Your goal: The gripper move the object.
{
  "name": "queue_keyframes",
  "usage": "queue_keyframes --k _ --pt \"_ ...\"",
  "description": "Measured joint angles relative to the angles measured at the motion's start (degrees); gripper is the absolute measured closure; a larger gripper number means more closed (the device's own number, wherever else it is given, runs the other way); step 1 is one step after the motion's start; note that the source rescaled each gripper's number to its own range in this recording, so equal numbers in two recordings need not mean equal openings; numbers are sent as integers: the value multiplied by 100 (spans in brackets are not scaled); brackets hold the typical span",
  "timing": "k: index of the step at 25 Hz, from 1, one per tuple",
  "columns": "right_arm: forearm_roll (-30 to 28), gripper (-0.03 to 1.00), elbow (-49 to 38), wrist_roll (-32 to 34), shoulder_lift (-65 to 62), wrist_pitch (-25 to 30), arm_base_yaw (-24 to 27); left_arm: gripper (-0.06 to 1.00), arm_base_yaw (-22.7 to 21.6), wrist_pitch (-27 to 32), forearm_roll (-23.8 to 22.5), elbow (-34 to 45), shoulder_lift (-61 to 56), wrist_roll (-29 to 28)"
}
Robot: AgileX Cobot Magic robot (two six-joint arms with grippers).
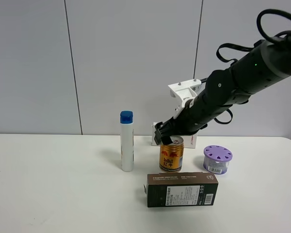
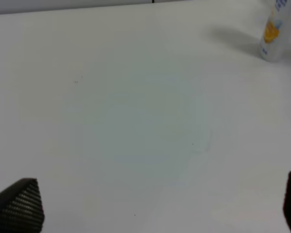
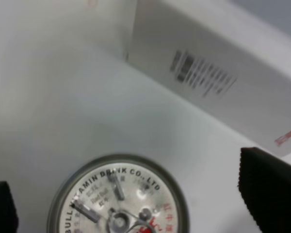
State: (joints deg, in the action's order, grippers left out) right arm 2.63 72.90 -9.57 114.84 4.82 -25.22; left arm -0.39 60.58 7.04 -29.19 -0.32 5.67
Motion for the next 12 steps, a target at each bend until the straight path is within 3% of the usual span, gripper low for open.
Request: queue_keyframes --k 2,4,12 --pt "-82 3 0 174 -154 131 0 -6 0 0 0 0 0 0" --pt "-110 -1 0 361 -340 254 0 -6 0 0 0 0 0 0" --pt "-111 -2 0 660 -1374 474 -12 -6 0 0 0 0 0 0"
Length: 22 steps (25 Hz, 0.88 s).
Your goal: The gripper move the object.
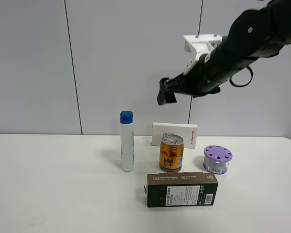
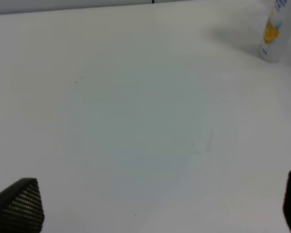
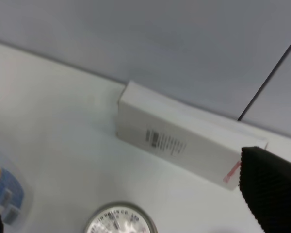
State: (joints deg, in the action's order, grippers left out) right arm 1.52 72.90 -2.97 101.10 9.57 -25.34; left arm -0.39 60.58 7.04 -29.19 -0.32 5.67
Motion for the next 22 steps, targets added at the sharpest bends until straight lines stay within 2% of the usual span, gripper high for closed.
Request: queue_keyframes --k 6,15,22 --pt "-439 -3 0 11 -1168 490 -63 -6 0 0 0 0 0 0" --pt "-1330 -3 0 35 -2567 1607 -63 -6 0 0 0 0 0 0" --pt "-1540 -3 0 60 -3211 2126 -68 -6 0 0 0 0 0 0"
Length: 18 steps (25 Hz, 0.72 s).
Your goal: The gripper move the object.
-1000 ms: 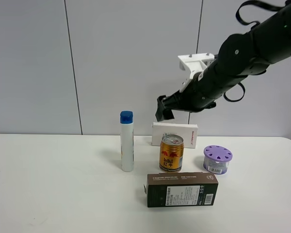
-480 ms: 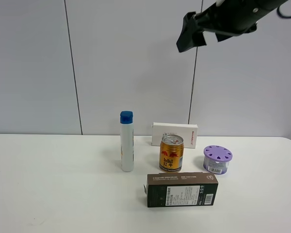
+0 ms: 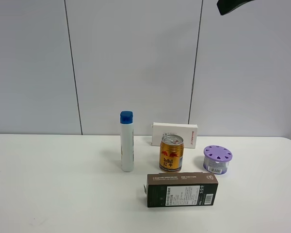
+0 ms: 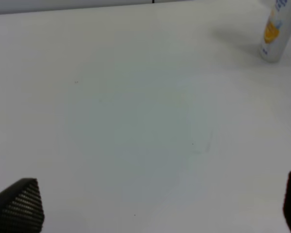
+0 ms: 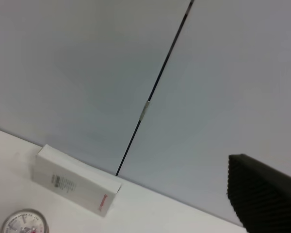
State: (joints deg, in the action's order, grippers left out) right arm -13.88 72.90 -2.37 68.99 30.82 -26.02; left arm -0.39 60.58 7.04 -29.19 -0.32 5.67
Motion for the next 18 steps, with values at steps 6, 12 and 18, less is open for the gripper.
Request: queue_keyframes --k 6,12,18 --pt "-5 -3 -5 81 -358 84 447 -6 0 0 0 0 0 0" --pt "-11 -3 -9 83 -718 318 1332 -6 0 0 0 0 0 0" --pt "52 -3 -486 88 -1462 388 2241 -6 0 0 0 0 0 0"
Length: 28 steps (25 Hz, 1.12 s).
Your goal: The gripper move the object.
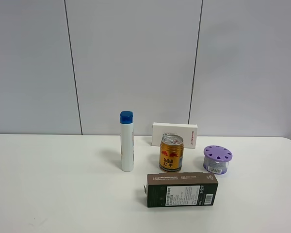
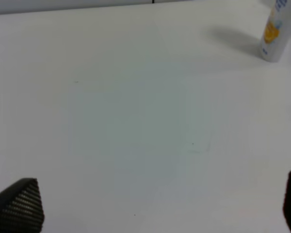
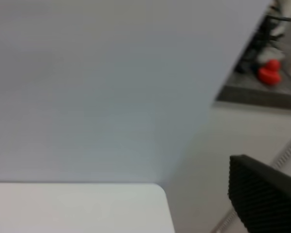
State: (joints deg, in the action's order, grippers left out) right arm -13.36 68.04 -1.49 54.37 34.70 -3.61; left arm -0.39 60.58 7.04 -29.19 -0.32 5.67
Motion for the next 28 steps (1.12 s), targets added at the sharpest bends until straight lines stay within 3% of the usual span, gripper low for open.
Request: queue_keyframes --k 5,11,16,19,28 --pt "306 -3 -877 0 -959 241 472 -6 0 0 0 0 0 0" --pt "781 -3 -1844 0 -1967 1044 502 -6 0 0 0 0 0 0" --pt "995 -3 -2611 0 -2907 1379 502 -6 0 0 0 0 0 0" --pt "1336 -3 -2939 0 -3429 1640 502 -6 0 0 0 0 0 0" --pt "1408 -3 -3275 -84 -4265 2459 502 -6 0 0 0 0 0 0"
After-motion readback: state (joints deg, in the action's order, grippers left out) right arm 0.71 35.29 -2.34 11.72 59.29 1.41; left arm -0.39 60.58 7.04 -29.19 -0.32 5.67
